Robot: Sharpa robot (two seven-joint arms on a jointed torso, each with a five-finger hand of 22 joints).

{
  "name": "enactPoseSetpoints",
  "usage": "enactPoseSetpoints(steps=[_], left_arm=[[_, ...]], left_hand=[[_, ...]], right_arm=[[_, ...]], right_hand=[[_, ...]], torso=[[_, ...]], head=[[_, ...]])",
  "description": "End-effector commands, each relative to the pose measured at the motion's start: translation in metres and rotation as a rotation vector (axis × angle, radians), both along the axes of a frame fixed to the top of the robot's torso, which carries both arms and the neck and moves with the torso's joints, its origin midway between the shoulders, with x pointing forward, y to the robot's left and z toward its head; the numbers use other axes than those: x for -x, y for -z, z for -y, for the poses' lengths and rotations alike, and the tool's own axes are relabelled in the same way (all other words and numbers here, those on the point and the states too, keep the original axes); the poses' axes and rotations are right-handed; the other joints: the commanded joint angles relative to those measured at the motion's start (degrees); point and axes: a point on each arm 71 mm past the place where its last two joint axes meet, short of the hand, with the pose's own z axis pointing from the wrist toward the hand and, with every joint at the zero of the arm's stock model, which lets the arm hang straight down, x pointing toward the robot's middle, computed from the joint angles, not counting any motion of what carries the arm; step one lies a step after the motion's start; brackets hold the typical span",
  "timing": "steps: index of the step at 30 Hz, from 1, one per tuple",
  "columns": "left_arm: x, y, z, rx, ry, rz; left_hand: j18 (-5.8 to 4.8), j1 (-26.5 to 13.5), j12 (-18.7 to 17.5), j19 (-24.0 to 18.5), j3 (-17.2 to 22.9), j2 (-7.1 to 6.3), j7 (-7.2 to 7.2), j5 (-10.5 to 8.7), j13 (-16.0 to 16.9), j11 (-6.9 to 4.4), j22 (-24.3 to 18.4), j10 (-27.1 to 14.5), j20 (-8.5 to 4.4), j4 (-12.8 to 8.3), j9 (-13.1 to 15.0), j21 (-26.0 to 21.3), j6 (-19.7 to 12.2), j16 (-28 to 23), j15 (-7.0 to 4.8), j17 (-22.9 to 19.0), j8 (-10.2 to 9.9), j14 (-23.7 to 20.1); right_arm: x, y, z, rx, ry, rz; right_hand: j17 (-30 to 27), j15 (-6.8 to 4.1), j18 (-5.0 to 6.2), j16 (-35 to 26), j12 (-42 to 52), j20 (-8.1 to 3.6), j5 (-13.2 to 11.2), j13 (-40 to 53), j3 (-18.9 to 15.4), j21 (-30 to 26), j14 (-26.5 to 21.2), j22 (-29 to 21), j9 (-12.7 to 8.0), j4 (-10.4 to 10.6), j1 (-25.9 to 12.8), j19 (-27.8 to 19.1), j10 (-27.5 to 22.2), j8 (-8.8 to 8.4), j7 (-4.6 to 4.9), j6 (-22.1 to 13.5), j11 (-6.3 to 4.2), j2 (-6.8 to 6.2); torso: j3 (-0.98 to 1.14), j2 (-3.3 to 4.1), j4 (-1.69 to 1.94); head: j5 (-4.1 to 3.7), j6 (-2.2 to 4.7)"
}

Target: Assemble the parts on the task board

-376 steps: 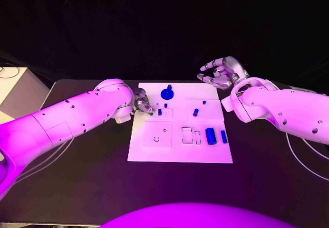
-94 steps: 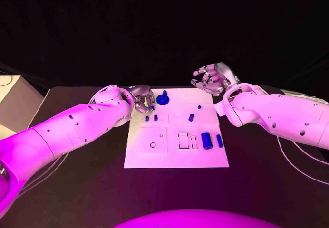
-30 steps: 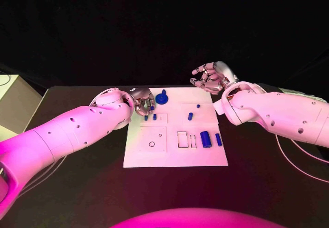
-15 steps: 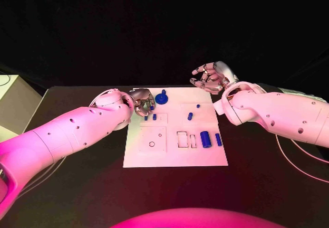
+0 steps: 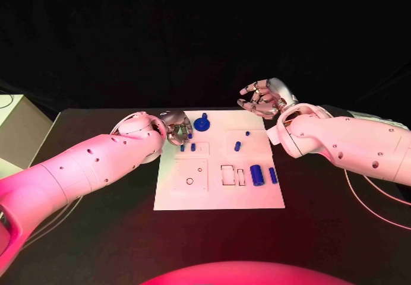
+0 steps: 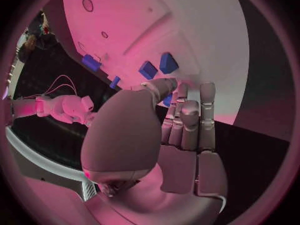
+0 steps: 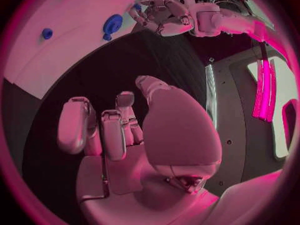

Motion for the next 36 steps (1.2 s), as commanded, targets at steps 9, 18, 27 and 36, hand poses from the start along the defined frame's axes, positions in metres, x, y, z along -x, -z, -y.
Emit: enactPoseSetpoints(steps=[9, 18, 27, 36], left_arm=[[-0.005, 0.003, -0.008, -0.013, -0.04, 0.005], [-0.013, -0.007, -0.022, 0.051, -0.092, 0.039], [-0.02, -0.032, -0.06, 0.485, -0.202, -0.065], [-0.002, -0.04, -0.102, 0.965, -0.25, -0.239]], left_hand=[[0.66, -0.4, -0.17, -0.37, 0.01, -0.34, -0.22, -0.25, 0.01, 0.06, -0.17, -0.38, 0.13, -0.26, -0.18, -0.22, -0.85, -0.21, 0.19, -0.25, -0.57, -0.43], [0.86, -0.43, -0.38, -1.15, 0.15, 0.05, -0.01, -0.2, 0.03, 0.21, -1.14, -0.98, 0.23, -0.08, -0.13, -0.77, -0.34, -0.51, 0.3, -1.53, -0.45, -1.15], [0.95, -1.99, 3.57, -4.74, -1.12, 0.9, 1.39, -0.36, 2.11, -0.31, -3.87, 0.21, 0.14, 1.01, 1.39, -5.31, 6.35, -10.46, 0.03, -18.56, 3.52, -11.81], [0.82, -2.67, 7.27, -5.62, -4.35, 1.06, 1.52, -0.16, 3.88, 0.11, -8.8, -2.24, 0.83, 2.59, 1.75, -12.75, 5.0, -17.43, 0.58, -21.72, 4.18, -14.7]], right_arm=[[0.0, 0.001, -0.001, 0.014, -0.023, -0.015], [0.0, 0.005, 0.0, 0.113, -0.084, -0.043], [-0.001, 0.014, 0.01, 0.408, -0.193, -0.03], [0.0, 0.029, 0.017, 0.722, -0.212, 0.013]], right_hand=[[3.19, -0.45, 0.36, 0.07, -2.48, -0.38, 0.34, -2.54, 0.56, -0.02, 3.2, 0.2, 0.09, -0.14, -0.41, 0.31, -1.72, 0.21, 0.33, -0.14, -0.46, -0.35], [3.57, -0.59, 0.1, 0.34, -20.34, -0.66, -1.2, -17.64, 6.79, 0.82, 3.48, 1.29, 0.35, -3.16, 3.6, 1.13, -5.37, 0.57, 0.52, 0.49, -0.47, -1.57], [3.1, 0.67, 0.25, 0.13, -39.45, 0.39, -5.44, -33.22, 11.69, -0.2, 3.32, 0.81, 0.36, -8.39, 4.17, 0.73, -4.21, -0.51, 0.88, 2.65, 0.92, -3.08], [2.68, 1.05, 0.62, -0.08, -44.39, 0.76, -7.17, -38.12, 10.34, -1.75, 3.2, -0.4, 0.34, -10.13, 2.42, 0.33, -4.14, -1.09, 0.8, 3.13, 1.38, -3.44]], torso=[[0.02, -0.03, 0.03], [-0.02, -0.1, 0.04], [0.0, -0.16, 0.04], [-0.28, -0.33, 0.45]], head=[[-0.05, 0.05], [-0.3, 0.32], [-1.31, 1.3], [-2.41, 1.94]])
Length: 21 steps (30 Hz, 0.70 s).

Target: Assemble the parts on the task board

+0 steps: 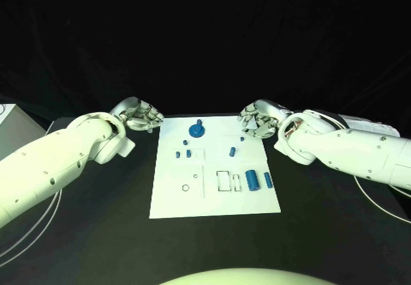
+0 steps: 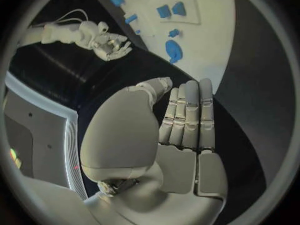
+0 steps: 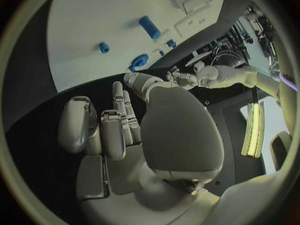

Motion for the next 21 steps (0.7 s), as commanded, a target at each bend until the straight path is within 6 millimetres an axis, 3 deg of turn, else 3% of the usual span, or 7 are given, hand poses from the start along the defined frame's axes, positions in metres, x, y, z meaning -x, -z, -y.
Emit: enactPoseSetpoints(steps=[1, 7, 11, 18, 21], left_arm=[[0.011, 0.001, -0.006, 0.407, -0.007, -0.081], [0.032, 0.004, -0.014, 0.574, 0.013, -0.108], [0.044, 0.006, -0.016, 0.625, 0.024, -0.107], [0.055, 0.007, -0.02, 0.657, 0.023, -0.102], [0.056, 0.007, -0.021, 0.659, 0.02, -0.099]], left_hand=[[0.84, 0.3, 1.14, -0.32, -0.65, 0.62, -0.29, -0.14, 0.4, -0.43, -0.84, 0.36, 0.02, -0.09, 0.2, -1.23, 0.08, -1.18, -0.18, -0.53, 0.59, -0.63], [0.76, 1.41, 1.95, -0.91, -0.97, 1.16, -0.51, -0.01, 0.54, -0.65, -1.89, 0.69, -0.12, -0.53, 0.28, -3.0, 0.42, -4.15, -0.22, -1.74, 0.97, -1.96], [0.71, 1.67, 1.81, -1.46, -1.14, 1.26, -0.42, 0.02, 0.3, -0.53, -2.58, 0.58, 0.04, -0.62, 0.2, -4.21, 0.34, -6.29, -0.03, -2.59, 0.92, -2.53], [0.71, 1.84, 1.59, -1.52, -1.22, 1.33, -0.34, 0.03, 0.13, -0.41, -2.8, 0.27, 0.1, -0.72, 0.17, -4.58, 0.36, -7.04, 0.05, -2.86, 0.93, -2.54], [0.7, 1.85, 1.54, -1.54, -1.25, 1.31, -0.32, 0.03, 0.09, -0.38, -2.84, 0.19, 0.12, -0.74, 0.16, -4.65, 0.34, -7.15, 0.07, -2.9, 0.92, -2.55]], right_arm=[[0.001, 0.006, -0.003, 0.25, -0.048, 0.039], [-0.001, 0.015, -0.001, 0.341, -0.034, 0.048], [-0.001, 0.023, -0.002, 0.368, -0.032, 0.036], [0.0, 0.032, -0.007, 0.383, -0.037, 0.023], [0.0, 0.033, -0.009, 0.385, -0.043, 0.018]], right_hand=[[2.66, 0.61, 0.68, -0.31, -1.06, 0.45, -0.51, -1.15, -0.56, -0.93, 3.21, -0.75, 0.07, -0.53, -1.07, -0.23, -0.05, -0.24, 0.24, 0.79, 0.51, 0.14], [2.63, 0.64, 0.77, -0.3, -2.16, 0.48, -0.79, -2.47, -1.31, -1.41, 3.24, -1.15, 0.04, -0.93, -1.5, -0.23, 0.06, -0.42, 0.12, 1.1, 0.54, 0.16], [2.59, 0.65, 0.79, -0.31, -2.51, 0.48, -0.79, -2.9, -1.53, -1.54, 3.25, -1.26, 0.03, -1.08, -1.57, -0.21, 0.06, -0.46, 0.15, 1.26, 0.58, 0.18], [2.48, 0.69, 0.83, -0.35, -2.87, 0.49, -0.55, -3.36, -1.61, -1.77, 3.24, -1.45, 0.02, -1.2, -1.57, -0.22, 0.1, -0.5, 0.26, 1.46, 0.66, 0.29], [2.48, 0.69, 0.83, -0.35, -2.87, 0.49, -0.55, -3.36, -1.61, -1.77, 3.24, -1.45, 0.02, -1.2, -1.57, -0.22, 0.1, -0.5, 0.26, 1.46, 0.66, 0.29]], torso=[[-0.17, -0.14, 0.22], [-0.45, -0.2, 0.36], [-0.34, -0.1, 0.34], [-0.36, -0.16, 0.41], [-0.24, -0.08, 0.23]], head=[[-0.52, 0.33], [-0.83, 0.62], [-0.86, 0.67], [-0.92, 0.55], [-0.74, 0.51]])
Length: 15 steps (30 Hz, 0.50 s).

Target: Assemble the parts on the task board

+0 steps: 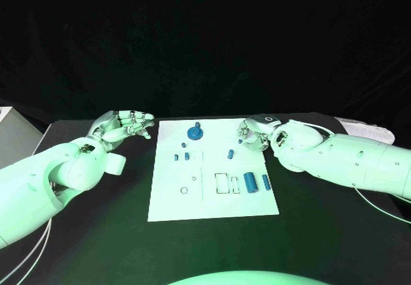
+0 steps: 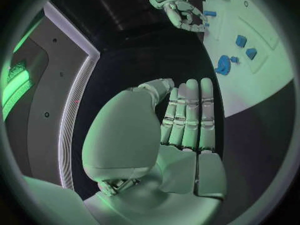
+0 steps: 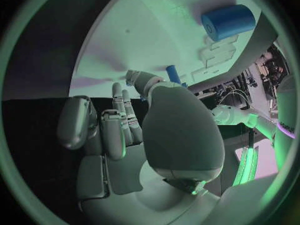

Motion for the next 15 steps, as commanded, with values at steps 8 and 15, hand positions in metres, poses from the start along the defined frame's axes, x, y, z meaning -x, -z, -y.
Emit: enactPoseSetpoints(steps=[8, 15], left_arm=[[0.003, -0.004, -0.001, 0.067, -0.012, 0.027], [0.004, -0.004, 0.0, 0.067, -0.01, 0.026]], left_hand=[[0.69, 0.55, -0.22, -0.33, -0.43, 0.04, 0.09, 0.04, -0.17, 0.27, -0.14, -0.64, 0.15, -0.07, -0.11, -0.41, 0.01, -0.46, 0.03, -0.14, 0.1, -0.39], [0.7, 0.62, -0.31, -0.33, -0.42, 0.12, 0.14, 0.05, -0.24, 0.33, -0.19, -0.79, 0.17, -0.1, -0.12, -0.48, 0.0, -0.59, 0.07, -0.18, 0.1, -0.37]], right_arm=[[0.002, 0.008, -0.009, 0.035, -0.021, -0.021], [0.002, 0.009, -0.013, 0.008, -0.024, -0.02]], right_hand=[[2.48, 0.28, 0.81, -0.32, -0.78, 0.3, 0.53, -1.02, 0.06, -0.22, 3.26, 0.0, 0.14, 0.07, -0.54, 0.13, 0.98, -0.08, -0.05, 1.39, 0.26, 0.7], [2.13, 0.01, 0.85, -0.43, -1.54, 0.17, -0.03, -2.64, 3.01, -0.48, 3.22, -0.16, 0.29, 0.88, -0.53, 0.27, 3.13, 0.13, -0.22, 3.04, -0.01, 2.51]], torso=[[0.24, 0.13, -0.27], [0.22, 0.07, -0.05]], head=[[0.16, -0.23], [0.0, -0.44]])
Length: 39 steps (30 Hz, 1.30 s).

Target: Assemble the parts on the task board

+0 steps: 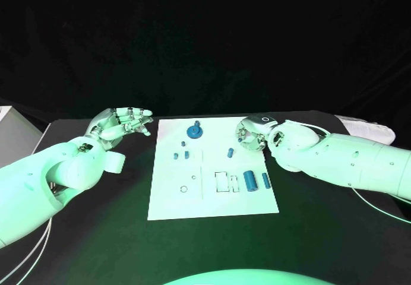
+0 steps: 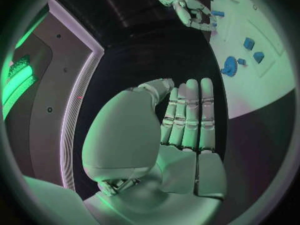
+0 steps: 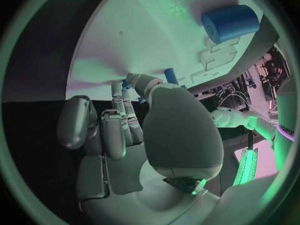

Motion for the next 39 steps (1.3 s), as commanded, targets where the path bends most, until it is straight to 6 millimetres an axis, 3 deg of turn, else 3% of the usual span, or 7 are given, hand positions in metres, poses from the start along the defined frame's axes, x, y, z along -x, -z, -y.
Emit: enactPoseSetpoints(steps=[1, 10, 23, 29, 31, 39], left_arm=[[0.001, -0.002, 0.001, 0.021, -0.004, 0.013], [0.001, -0.001, 0.002, 0.016, 0.002, 0.012], [0.001, -0.001, 0.001, 0.006, 0.001, 0.01], [0.001, 0.0, 0.0, 0.001, -0.002, 0.007], [0.001, 0.0, 0.0, 0.0, -0.002, 0.007], [0.002, 0.001, 0.0, 0.0, 0.0, 0.003]], left_hand=[[0.7, 0.63, -0.31, -0.34, -0.26, 0.12, 0.14, 0.05, -0.05, -0.1, -0.08, -0.36, 0.17, 0.06, -0.07, -0.25, 0.0, -0.35, 0.07, -0.09, 0.1, -0.38], [0.71, 0.82, -0.49, -0.32, -0.29, 0.12, 0.38, 0.08, -0.17, 0.06, -0.13, -0.64, 0.19, -0.09, -0.12, -0.33, -0.1, -0.62, 0.14, -0.17, 0.04, -0.35], [0.71, 1.01, -0.59, -0.29, -0.28, 0.17, 0.52, 0.1, -0.26, 0.17, -0.13, -0.82, 0.21, -0.24, -0.14, -0.35, -0.11, -0.8, 0.2, -0.22, 0.04, -0.31], [0.7, 1.01, -0.62, -0.28, -0.3, 0.17, 0.55, 0.1, -0.28, 0.21, -0.14, -0.88, 0.22, -0.25, -0.15, -0.35, -0.13, -0.84, 0.23, -0.23, 0.03, -0.3], [0.7, 1.01, -0.62, -0.28, -0.3, 0.17, 0.55, 0.1, -0.28, 0.21, -0.14, -0.88, 0.22, -0.25, -0.15, -0.35, -0.13, -0.84, 0.23, -0.23, 0.03, -0.3], [0.7, 1.07, -0.66, -0.28, -0.29, 0.19, 0.58, 0.12, -0.31, 0.24, -0.13, -0.95, 0.23, -0.29, -0.15, -0.35, -0.13, -0.89, 0.24, -0.25, 0.03, -0.29]], right_arm=[[0.002, 0.005, -0.005, -0.004, -0.013, -0.018], [0.0, 0.011, -0.011, 0.008, -0.006, -0.041], [0.0, 0.021, -0.016, 0.072, 0.008, -0.082], [0.002, 0.021, -0.017, 0.084, 0.008, -0.064], [0.003, 0.02, -0.018, 0.084, 0.011, -0.052], [0.004, 0.015, -0.018, 0.072, 0.031, 0.02]], right_hand=[[2.11, -0.05, 0.83, -0.23, -0.37, 0.13, -0.36, -0.48, 1.17, -0.16, 3.21, 0.01, 0.14, 0.06, 0.2, 0.32, 0.99, 0.2, -0.23, 0.8, -0.24, 0.7], [2.2, -0.45, 0.79, -0.13, -1.29, -0.24, -1.22, -1.72, 3.57, -0.09, 3.27, 0.16, 0.72, -0.14, 0.15, 0.46, 3.23, 0.91, -0.72, 2.57, -0.73, 1.91], [2.11, -0.43, 0.78, -0.16, -2.07, -0.28, -1.71, -2.32, 3.78, -0.2, 3.25, 0.12, 0.97, -0.22, -0.42, 0.46, 3.21, 1.16, -0.74, 3.07, -0.66, 1.54], [2.08, -0.71, 0.75, -0.16, -2.51, -0.48, -0.24, -2.9, 5.25, -0.02, 3.24, 0.36, 1.55, -1.67, 0.49, 0.53, 4.63, 1.92, -1.03, 4.31, -1.0, 2.01], [2.08, -1.18, 0.61, -0.15, -2.2, -0.77, 0.18, -2.89, 6.71, 0.82, 3.25, 1.12, 2.09, -2.88, 1.23, 0.8, 6.85, 2.72, -1.55, 5.59, -1.58, 2.78], [1.94, -1.53, 0.47, -0.18, -2.81, -1.15, -0.03, -3.13, 8.32, 1.42, 3.28, 1.72, 2.65, -4.15, 0.78, 1.04, 8.45, 3.17, -1.9, 6.19, -1.96, 2.9]], torso=[[0.04, -0.04, 0.08], [0.02, -0.01, 0.04], [-0.01, -0.06, -0.04], [0.06, -0.05, -0.1], [0.09, -0.08, -0.07], [0.06, -0.06, -0.02]], head=[[-0.08, -0.11], [-0.11, -0.25], [-0.12, -0.64], [-0.01, -0.63], [-0.07, -0.68], [-0.14, -0.64]])
